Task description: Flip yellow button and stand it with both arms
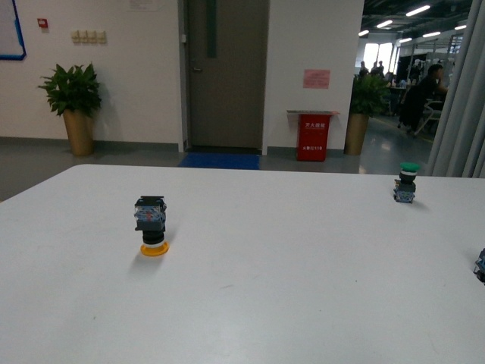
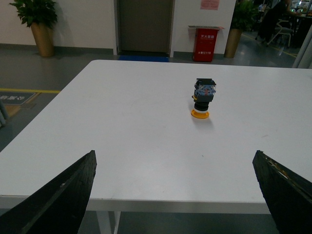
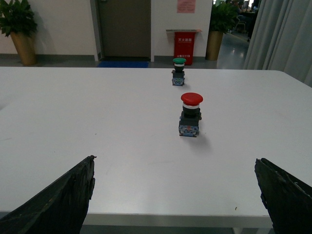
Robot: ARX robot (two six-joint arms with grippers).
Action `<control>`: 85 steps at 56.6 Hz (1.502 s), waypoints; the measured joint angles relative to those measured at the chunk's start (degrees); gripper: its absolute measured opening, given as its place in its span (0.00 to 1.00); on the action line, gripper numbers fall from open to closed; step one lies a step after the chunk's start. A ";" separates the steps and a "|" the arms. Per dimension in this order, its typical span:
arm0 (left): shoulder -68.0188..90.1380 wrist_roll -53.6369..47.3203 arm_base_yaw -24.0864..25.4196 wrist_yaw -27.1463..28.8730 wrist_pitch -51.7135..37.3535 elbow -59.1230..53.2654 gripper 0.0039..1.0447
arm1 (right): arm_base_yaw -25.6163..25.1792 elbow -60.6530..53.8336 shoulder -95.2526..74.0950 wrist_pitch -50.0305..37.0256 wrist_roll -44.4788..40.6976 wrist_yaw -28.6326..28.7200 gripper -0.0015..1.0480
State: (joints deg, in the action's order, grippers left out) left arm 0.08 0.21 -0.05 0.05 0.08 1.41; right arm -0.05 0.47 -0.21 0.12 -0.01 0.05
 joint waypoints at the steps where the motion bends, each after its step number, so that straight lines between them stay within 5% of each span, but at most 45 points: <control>1: 0.00 0.00 0.00 0.00 0.00 0.00 0.94 | 0.00 0.00 0.00 0.00 0.00 0.00 0.93; 50: 0.00 0.00 0.00 0.00 0.00 0.00 0.94 | 0.00 0.00 0.00 0.00 0.00 0.00 0.93; 53: 1.81 0.28 -0.96 3.41 3.21 1.09 0.94 | 0.00 0.00 0.00 0.00 0.00 0.00 0.93; 59: 14.56 -1.16 -0.09 10.36 8.39 6.91 0.94 | 0.00 0.00 0.00 0.00 0.02 0.00 0.93; 69: 43.12 -5.14 5.55 11.28 -11.32 20.63 0.94 | 0.00 0.00 0.00 0.00 0.02 -0.09 0.93; 74: 57.92 -5.73 2.62 13.53 -15.04 31.43 0.94 | 0.00 0.00 0.00 0.00 0.02 -0.02 0.93; 85: 82.99 -4.48 -5.07 20.41 -8.83 54.66 0.94 | 0.00 0.00 0.00 0.00 0.02 -0.02 0.93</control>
State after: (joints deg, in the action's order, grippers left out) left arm 83.07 -4.27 -5.13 20.47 -8.75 56.07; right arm -0.05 0.47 -0.21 0.12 0.01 0.03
